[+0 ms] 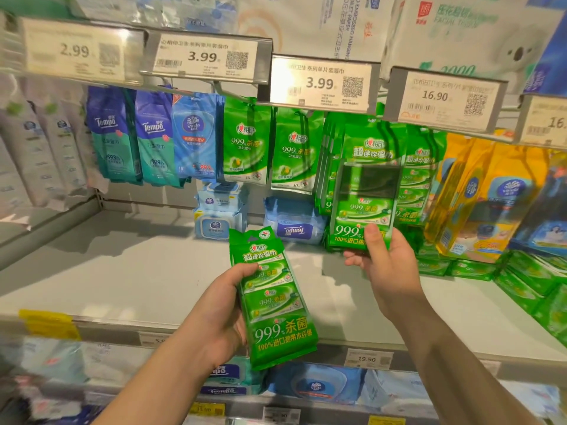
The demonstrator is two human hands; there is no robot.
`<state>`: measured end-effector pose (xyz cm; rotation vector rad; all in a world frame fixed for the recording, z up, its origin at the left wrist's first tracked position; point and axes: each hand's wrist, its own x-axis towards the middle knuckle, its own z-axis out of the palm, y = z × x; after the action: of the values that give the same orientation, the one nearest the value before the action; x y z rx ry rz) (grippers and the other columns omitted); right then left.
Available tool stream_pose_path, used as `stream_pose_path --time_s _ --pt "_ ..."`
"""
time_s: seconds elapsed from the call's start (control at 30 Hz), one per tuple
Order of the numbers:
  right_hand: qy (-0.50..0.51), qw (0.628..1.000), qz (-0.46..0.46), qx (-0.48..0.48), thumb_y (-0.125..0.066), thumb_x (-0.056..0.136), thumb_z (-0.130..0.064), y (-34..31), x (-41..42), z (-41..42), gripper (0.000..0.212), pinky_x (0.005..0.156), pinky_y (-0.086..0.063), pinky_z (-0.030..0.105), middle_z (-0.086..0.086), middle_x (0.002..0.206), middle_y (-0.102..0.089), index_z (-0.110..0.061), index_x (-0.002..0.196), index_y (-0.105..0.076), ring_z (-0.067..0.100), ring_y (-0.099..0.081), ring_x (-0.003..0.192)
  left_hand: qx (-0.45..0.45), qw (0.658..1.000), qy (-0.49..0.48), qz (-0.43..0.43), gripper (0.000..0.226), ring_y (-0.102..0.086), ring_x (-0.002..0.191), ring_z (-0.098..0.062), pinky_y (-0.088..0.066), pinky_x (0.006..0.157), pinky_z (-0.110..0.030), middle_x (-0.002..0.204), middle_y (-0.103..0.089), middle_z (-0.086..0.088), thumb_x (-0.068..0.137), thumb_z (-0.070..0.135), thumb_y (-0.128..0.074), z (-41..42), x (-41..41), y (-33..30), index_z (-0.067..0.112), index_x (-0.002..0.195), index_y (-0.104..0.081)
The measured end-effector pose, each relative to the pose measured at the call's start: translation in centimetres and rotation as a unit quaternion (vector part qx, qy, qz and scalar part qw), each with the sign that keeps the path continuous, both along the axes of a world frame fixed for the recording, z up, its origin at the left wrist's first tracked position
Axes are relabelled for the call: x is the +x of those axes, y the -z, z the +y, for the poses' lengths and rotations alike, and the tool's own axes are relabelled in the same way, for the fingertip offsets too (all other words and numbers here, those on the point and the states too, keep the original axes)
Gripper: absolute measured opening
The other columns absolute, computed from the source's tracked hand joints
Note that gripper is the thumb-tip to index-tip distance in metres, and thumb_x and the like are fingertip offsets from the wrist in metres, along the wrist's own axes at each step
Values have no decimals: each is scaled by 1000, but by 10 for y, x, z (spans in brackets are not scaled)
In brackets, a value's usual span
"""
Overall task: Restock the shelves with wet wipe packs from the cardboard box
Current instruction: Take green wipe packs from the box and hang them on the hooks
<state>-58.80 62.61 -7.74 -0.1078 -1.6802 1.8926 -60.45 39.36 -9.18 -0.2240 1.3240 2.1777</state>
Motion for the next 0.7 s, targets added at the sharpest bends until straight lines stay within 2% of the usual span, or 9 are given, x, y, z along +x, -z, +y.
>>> stream_pose_path --time_s 0.07,0.17,0.27,0.43,0.57,0.63,0.7 --pt "13 1000 -15 8 -57 101 -32 -2 -8 4 22 60 -58 25 16 111 -69 -12 112 -59 19 -70 69 -7 1000 -1 -2 36 -75 93 -35 -53 98 -55 110 -77 -16 93 35 -58 -2 1 1 13 118 -72" --pt "43 998 -43 23 -56 103 -37 -7 -17 7 28 55 -54 20 16 108 -71 -11 113 -58 14 -70 65 -13 1000 2 -4 31 -77 86 -34 -50 103 -57 106 -78 -15 93 37 -58 -4 3 1 15 108 -74" --pt "51 998 -43 1 -57 103 -36 -10 -23 6 14 58 -57 23 15 108 -68 -23 102 -55 13 -69 65 -13 1000 1 -8 29 -77 85 -33 -46 107 -60 104 -79 -14 93 37 -58 -7 6 0 15 104 -74" --pt "43 997 -56 -28 -59 102 -35 -4 -28 4 16 61 -57 24 6 103 -64 -21 102 -52 16 -66 70 -17 1000 0 -11 47 -72 108 -38 -44 109 -61 115 -76 -15 86 36 -62 -13 8 -1 13 125 -71" --pt "34 994 -80 -68 -57 103 -37 -6 -27 4 21 66 -52 32 -2 101 -61 -19 109 -46 19 -64 77 -20 1000 5 2 55 -74 98 -35 -46 107 -60 113 -77 -15 74 36 -67 -16 8 -1 13 124 -71" --pt "34 991 -101 -75 -57 102 -40 -7 -26 5 23 64 -51 31 -1 98 -62 -17 104 -51 18 -67 76 -30 999 8 11 44 -76 89 -32 -50 102 -54 108 -79 -12 82 36 -66 -16 7 1 14 119 -73" --pt "39 988 -123 -83 -55 103 -41 -8 -24 7 23 67 -53 33 2 102 -65 -18 102 -52 19 -71 81 -35 999 17 17 36 -76 88 -30 -54 91 -45 106 -79 -12 88 35 -64 -16 6 3 15 117 -74"
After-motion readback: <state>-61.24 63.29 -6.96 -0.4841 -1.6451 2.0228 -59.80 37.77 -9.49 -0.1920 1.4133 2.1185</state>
